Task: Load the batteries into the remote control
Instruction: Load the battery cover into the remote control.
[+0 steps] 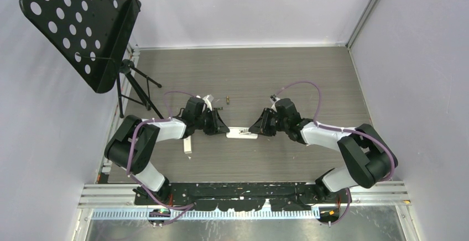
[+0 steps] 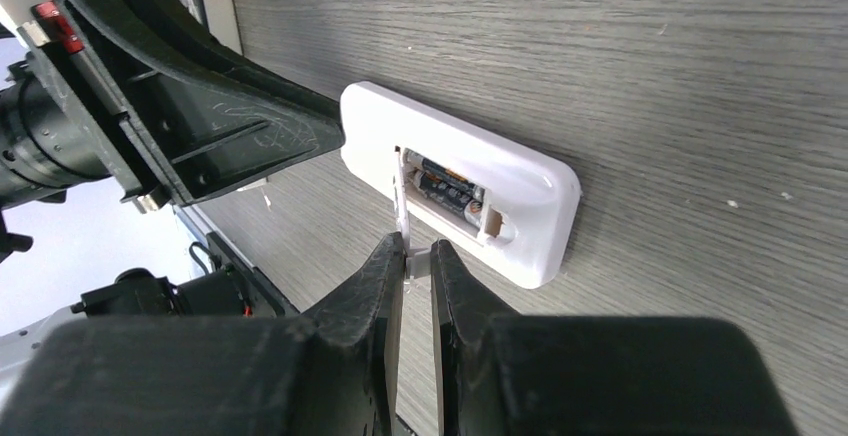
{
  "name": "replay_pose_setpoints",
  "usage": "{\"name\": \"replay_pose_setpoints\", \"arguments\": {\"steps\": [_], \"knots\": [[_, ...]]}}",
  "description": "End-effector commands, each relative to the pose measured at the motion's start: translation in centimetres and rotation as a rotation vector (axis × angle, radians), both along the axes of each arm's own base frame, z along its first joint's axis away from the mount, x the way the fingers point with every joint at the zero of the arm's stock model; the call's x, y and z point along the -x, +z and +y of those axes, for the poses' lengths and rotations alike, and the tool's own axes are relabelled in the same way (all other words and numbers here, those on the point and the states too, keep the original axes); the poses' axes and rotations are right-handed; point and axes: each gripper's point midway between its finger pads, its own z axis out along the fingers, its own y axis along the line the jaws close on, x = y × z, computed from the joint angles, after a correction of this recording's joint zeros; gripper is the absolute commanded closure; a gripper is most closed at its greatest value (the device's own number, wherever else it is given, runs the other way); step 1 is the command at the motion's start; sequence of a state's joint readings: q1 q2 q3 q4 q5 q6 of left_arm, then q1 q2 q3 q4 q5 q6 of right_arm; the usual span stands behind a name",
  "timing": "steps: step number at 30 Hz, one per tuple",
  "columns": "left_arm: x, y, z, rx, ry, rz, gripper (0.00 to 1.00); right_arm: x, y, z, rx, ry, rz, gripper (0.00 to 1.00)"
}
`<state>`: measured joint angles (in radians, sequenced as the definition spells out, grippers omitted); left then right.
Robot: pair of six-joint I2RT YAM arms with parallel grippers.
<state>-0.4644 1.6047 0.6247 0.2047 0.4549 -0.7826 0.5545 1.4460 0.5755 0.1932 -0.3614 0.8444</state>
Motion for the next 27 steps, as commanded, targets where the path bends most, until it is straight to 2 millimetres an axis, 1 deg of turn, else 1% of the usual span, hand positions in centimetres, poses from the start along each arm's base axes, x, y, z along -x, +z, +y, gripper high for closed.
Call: {"name": "replay_pose_setpoints", "arguments": {"steps": [1, 7, 12, 14, 15, 18, 21, 26, 27], "knots": [[0.1, -0.5, -0.1, -0.017, -0.019, 0.007, 0.78, -0.9, 0.4, 0.6, -0.011, -0.004, -0.019, 1.0], [0.2, -0.4, -0.2, -0.014, -0.033, 0.003, 0.8, -0.8, 0.1, 1.3, -0.021, 0.03, 0.006, 1.0], [0.2, -0.1, -0.4, 0.0, -0.042, -0.004, 0.81, -0.7, -0.5, 1.1, -0.001, 0.025, 0.042, 1.0], [0.2, 0.0, -0.4, -0.001, -0.043, -0.007, 0.81, -0.5, -0.7, 1.1, 0.007, 0.022, 0.065, 0.98], [0.2, -0.1, -0.4, -0.004, -0.041, -0.006, 0.81, -0.5, -0.7, 1.0, 0.01, 0.018, 0.074, 0.96], [0.1, -0.2, -0.2, -0.013, -0.033, -0.007, 0.8, -0.5, -0.7, 0.8, 0.026, 0.008, 0.085, 0.81], [0.0, -0.1, -0.1, -0.024, -0.025, -0.01, 0.8, -0.6, 0.0, 0.5, 0.036, 0.0, 0.069, 0.69], [-0.1, -0.2, 0.3, -0.053, -0.021, -0.015, 0.79, -0.9, 1.1, 0.1, 0.057, -0.007, 0.046, 0.56], [-0.1, -0.1, 0.4, -0.056, -0.02, -0.015, 0.79, -0.6, 0.9, -0.2, 0.074, -0.009, 0.063, 0.55]]}}
